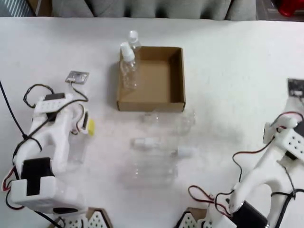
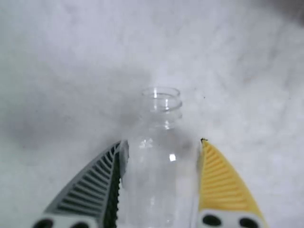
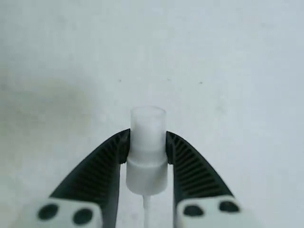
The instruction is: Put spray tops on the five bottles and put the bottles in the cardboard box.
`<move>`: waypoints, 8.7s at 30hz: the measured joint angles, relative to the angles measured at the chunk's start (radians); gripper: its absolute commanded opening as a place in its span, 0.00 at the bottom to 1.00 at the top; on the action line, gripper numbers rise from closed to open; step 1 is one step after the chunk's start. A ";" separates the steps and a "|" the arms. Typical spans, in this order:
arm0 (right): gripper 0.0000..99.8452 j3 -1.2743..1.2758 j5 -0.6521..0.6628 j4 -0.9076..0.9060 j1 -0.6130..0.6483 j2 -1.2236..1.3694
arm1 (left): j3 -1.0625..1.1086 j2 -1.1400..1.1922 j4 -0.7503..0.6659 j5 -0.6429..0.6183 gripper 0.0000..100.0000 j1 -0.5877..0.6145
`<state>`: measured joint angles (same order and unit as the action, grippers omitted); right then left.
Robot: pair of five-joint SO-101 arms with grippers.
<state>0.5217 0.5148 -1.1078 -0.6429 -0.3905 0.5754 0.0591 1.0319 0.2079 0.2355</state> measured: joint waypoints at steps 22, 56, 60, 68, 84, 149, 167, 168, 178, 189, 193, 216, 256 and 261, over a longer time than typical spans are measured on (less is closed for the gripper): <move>0.02 -0.555 -0.482 0.000 0.615 0.068 | 0.000 -0.644 0.072 0.002 0.03 0.005; 0.02 -0.295 -0.836 0.318 0.836 -0.516 | 0.635 -1.442 -0.591 -0.290 0.02 -0.388; 0.02 -0.247 -0.838 0.496 0.922 -0.543 | 0.735 -1.547 -0.651 -0.290 0.02 -0.400; 0.02 -0.244 -0.611 0.697 1.221 -0.548 | 0.838 -1.709 -0.658 -0.290 0.02 -0.580; 0.02 -0.534 -0.516 0.446 1.381 -0.308 | 0.970 -1.827 -0.658 -0.290 0.02 -0.614; 0.02 -0.502 -0.594 0.471 1.369 -0.195 | 0.970 -1.827 -0.658 -0.290 0.02 -0.614; 0.02 -0.186 -0.608 0.471 1.367 -0.417 | 0.970 -1.827 -0.658 -0.290 0.02 -0.614; 0.02 -0.163 -0.608 0.471 1.367 -0.428 | 0.970 -1.827 -0.658 -0.290 0.02 -0.614; 0.02 -0.009 -0.608 0.471 1.367 -0.560 | 0.990 -1.827 -0.669 -0.290 0.02 -0.615; 0.02 0.127 -0.609 0.471 1.367 -0.701 | 0.990 -1.827 -0.690 -0.287 0.02 -0.617; 0.02 0.127 -0.609 0.471 1.367 -0.704 | 0.990 -1.827 -0.690 -0.287 0.02 -0.617; 0.02 0.127 -0.535 0.509 1.369 -0.578 | 0.990 -1.827 -0.690 -0.287 0.02 -0.614; 0.01 -0.239 -0.535 0.100 1.301 -0.592 | 1.016 -1.827 -0.690 -0.287 0.02 -0.614; 0.07 -0.241 -0.535 0.250 1.292 -0.532 | 1.016 -1.827 -0.690 -0.287 0.02 -0.614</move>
<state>0.2808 -0.0207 -0.8577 0.6490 -0.9229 1.5911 -1.7683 0.3414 -0.0790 -0.3782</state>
